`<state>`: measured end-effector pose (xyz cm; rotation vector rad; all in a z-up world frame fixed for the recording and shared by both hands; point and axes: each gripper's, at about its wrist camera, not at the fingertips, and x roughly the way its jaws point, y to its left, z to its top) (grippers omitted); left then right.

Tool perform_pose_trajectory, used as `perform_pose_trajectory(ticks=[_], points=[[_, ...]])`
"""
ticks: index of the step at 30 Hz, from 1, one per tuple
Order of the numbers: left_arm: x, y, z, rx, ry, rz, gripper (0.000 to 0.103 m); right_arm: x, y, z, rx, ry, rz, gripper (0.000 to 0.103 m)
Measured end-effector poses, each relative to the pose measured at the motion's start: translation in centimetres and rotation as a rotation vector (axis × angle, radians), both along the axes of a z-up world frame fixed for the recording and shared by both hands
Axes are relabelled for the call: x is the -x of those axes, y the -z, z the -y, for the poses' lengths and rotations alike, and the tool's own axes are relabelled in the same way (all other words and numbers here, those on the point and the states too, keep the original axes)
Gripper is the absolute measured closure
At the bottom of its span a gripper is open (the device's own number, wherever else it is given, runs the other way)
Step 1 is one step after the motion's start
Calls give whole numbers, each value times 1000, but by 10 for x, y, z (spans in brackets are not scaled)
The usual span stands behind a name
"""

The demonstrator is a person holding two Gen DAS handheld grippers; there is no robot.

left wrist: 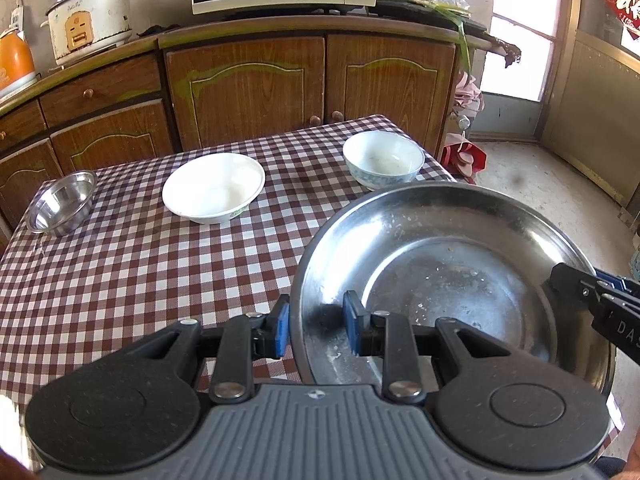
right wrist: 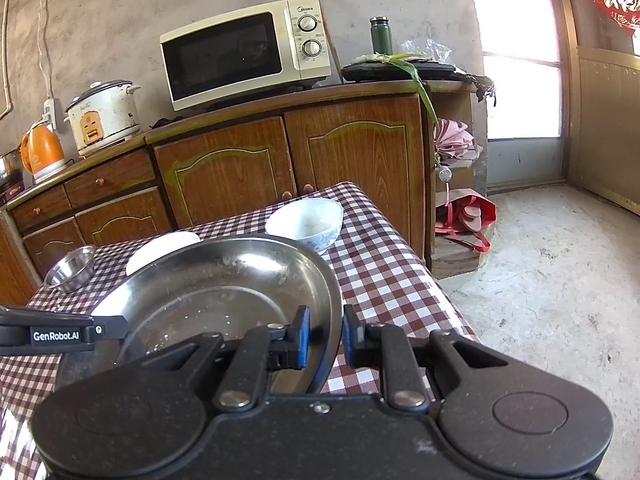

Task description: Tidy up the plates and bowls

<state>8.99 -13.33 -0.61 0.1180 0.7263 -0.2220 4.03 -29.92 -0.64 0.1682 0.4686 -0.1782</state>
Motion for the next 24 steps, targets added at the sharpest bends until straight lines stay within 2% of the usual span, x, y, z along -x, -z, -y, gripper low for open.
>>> perform_pose_trajectory(ticks=[24], points=[[15, 2, -11, -6, -18, -1, 74, 13, 3, -15, 10, -19, -11, 81]])
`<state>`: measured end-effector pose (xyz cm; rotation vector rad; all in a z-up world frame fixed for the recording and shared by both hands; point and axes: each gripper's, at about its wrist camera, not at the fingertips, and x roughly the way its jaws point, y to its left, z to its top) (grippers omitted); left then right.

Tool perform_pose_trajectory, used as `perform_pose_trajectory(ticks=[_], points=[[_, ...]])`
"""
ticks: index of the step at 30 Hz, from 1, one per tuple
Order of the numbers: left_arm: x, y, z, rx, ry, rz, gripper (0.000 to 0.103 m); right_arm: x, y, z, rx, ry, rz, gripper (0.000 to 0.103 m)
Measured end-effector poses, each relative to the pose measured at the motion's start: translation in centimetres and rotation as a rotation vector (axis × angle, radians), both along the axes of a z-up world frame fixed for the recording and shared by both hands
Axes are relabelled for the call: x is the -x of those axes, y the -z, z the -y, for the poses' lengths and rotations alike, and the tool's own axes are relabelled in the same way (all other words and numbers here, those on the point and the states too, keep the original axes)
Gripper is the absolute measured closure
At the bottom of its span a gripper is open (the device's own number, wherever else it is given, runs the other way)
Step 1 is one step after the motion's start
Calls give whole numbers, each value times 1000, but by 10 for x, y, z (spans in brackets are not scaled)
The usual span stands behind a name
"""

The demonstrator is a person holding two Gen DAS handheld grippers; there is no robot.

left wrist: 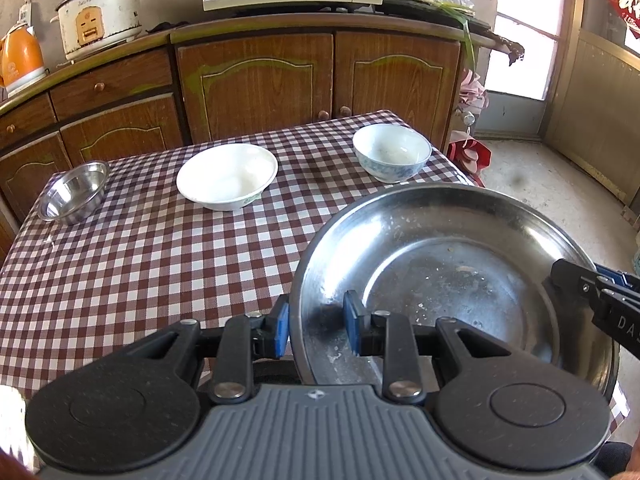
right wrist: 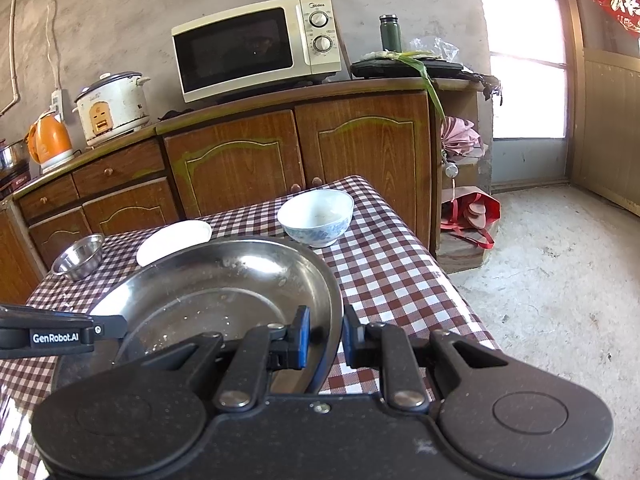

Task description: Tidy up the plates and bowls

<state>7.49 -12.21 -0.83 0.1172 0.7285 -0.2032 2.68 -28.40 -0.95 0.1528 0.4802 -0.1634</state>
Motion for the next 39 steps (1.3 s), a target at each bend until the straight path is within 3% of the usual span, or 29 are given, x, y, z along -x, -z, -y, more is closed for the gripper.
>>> perform_pose_trajectory(ticks=[39], points=[[13, 6, -25, -11, -61, -14, 73, -2, 11, -30, 13, -73, -36, 81]])
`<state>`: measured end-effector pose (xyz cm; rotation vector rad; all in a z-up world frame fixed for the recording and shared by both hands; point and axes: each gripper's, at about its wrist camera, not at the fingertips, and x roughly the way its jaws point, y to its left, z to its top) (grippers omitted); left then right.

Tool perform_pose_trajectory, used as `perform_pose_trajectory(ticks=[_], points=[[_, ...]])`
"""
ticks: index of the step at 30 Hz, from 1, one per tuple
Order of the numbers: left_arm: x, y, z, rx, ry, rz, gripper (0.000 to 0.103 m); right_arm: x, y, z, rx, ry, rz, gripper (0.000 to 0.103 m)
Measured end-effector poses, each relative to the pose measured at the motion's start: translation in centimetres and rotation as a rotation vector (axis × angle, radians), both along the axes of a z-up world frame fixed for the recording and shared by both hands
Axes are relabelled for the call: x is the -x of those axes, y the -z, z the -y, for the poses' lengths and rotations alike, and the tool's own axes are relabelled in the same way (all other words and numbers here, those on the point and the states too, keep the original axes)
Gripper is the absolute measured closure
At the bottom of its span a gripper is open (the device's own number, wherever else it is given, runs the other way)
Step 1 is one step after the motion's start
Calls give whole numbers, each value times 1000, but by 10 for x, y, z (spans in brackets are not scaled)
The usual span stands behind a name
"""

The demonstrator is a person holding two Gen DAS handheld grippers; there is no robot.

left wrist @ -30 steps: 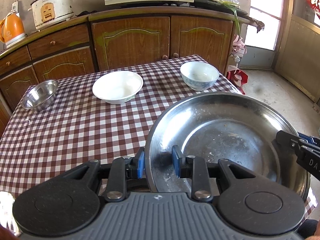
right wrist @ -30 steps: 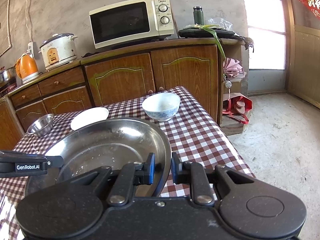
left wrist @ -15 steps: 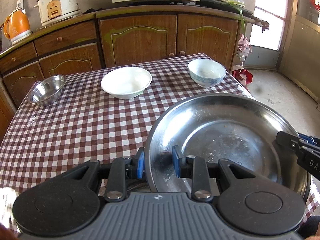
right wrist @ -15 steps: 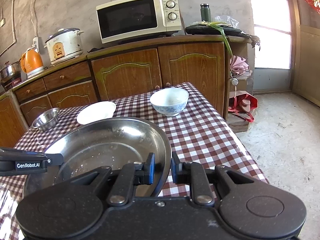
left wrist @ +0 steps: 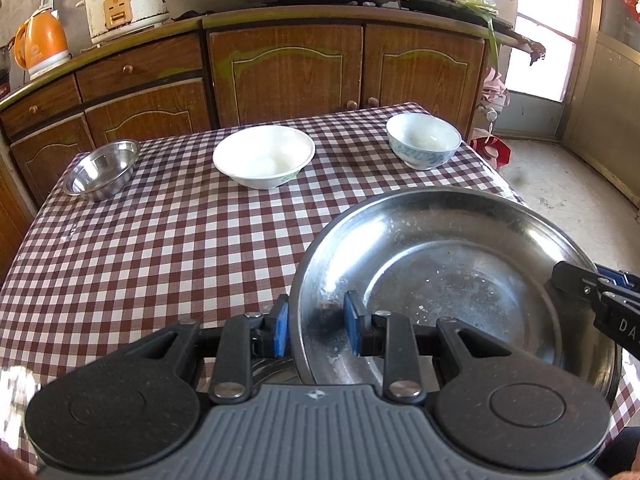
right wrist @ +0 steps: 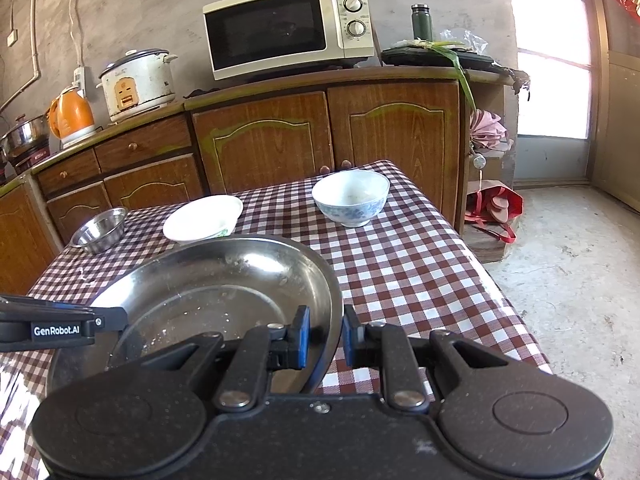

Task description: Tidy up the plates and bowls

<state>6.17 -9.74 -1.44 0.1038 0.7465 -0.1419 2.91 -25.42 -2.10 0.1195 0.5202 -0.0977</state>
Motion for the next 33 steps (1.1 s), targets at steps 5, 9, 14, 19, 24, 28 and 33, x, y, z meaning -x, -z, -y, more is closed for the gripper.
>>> perform_pose_trajectory(ticks=[5, 9, 14, 19, 24, 28, 33], points=[[2, 2, -5, 0, -10, -7, 73, 0, 2, -5, 2, -15, -7, 81], [2, 3, -9, 0, -21, -11, 73, 0, 5, -11, 6, -27, -14, 81], [3, 4, -13, -5, -34, -11, 73, -1, 7, -17, 13, -40, -19, 81], [5, 6, -17, -3, -37, -19, 73, -2, 8, -21, 16, -51, -26, 81], [5, 11, -26, 6, -40, -31, 73, -2, 12, -27, 18, -67, -35, 81], [7, 16, -32, -3, -51, -42, 73, -3, 19, -34, 21, -84, -52, 81], [8, 27, -46, -6, -63, -71, 73, -4, 31, -47, 23, -109, -83, 81]])
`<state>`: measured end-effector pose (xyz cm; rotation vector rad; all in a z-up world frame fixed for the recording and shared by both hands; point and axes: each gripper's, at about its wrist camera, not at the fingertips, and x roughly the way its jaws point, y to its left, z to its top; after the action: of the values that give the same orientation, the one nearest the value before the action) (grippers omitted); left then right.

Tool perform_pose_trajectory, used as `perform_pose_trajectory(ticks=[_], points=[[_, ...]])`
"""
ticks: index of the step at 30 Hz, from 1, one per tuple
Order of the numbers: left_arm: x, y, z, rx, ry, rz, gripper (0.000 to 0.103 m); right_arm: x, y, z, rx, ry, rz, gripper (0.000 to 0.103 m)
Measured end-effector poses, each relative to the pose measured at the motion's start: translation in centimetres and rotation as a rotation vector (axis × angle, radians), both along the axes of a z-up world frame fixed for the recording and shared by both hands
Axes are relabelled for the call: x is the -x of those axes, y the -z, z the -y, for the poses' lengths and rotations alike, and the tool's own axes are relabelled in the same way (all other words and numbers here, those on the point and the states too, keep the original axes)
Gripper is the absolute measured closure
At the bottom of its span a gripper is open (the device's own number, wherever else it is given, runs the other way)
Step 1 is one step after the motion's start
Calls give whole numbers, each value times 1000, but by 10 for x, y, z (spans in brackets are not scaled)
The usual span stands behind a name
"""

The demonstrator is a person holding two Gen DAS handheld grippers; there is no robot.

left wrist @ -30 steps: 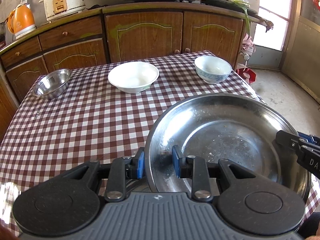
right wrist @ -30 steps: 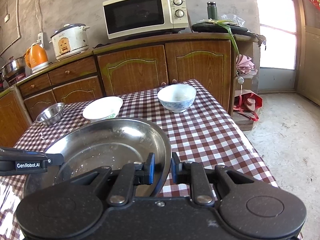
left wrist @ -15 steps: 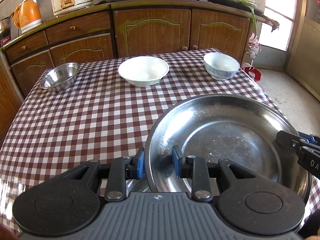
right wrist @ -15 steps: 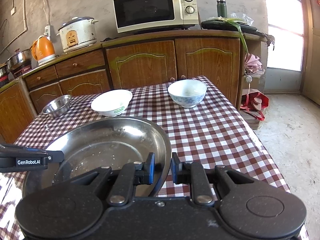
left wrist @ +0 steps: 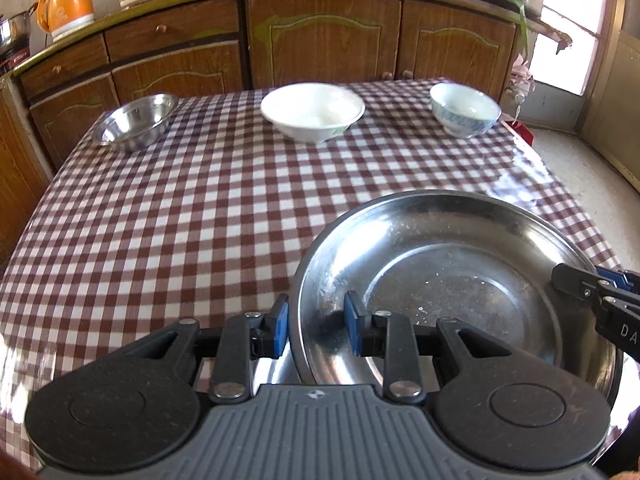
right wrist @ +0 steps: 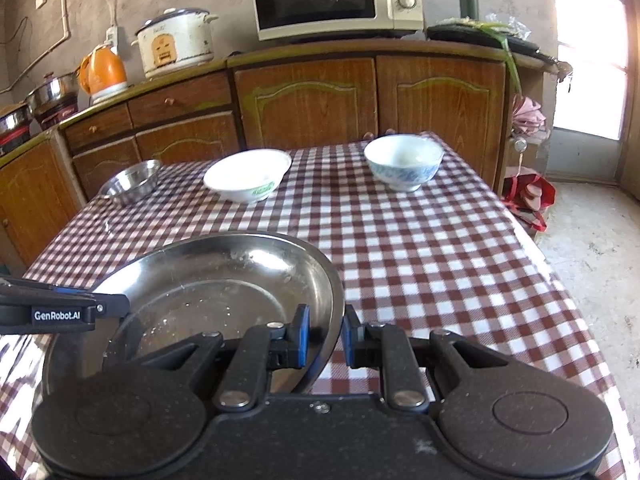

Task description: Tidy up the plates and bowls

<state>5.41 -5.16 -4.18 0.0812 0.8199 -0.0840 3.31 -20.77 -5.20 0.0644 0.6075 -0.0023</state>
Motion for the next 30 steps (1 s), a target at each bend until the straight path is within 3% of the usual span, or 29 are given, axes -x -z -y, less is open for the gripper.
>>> perform_pose_trajectory(ticks=[13, 23, 30], points=[[9, 33, -23, -32, -8, -62, 73, 6, 37, -24, 0, -53, -92, 80], [21, 36, -29, -42, 6, -33, 73, 11, 43, -32, 15, -68, -99, 77], [23, 36, -31, -28, 16, -27, 73, 14, 44, -36, 29, -94, -112, 62]])
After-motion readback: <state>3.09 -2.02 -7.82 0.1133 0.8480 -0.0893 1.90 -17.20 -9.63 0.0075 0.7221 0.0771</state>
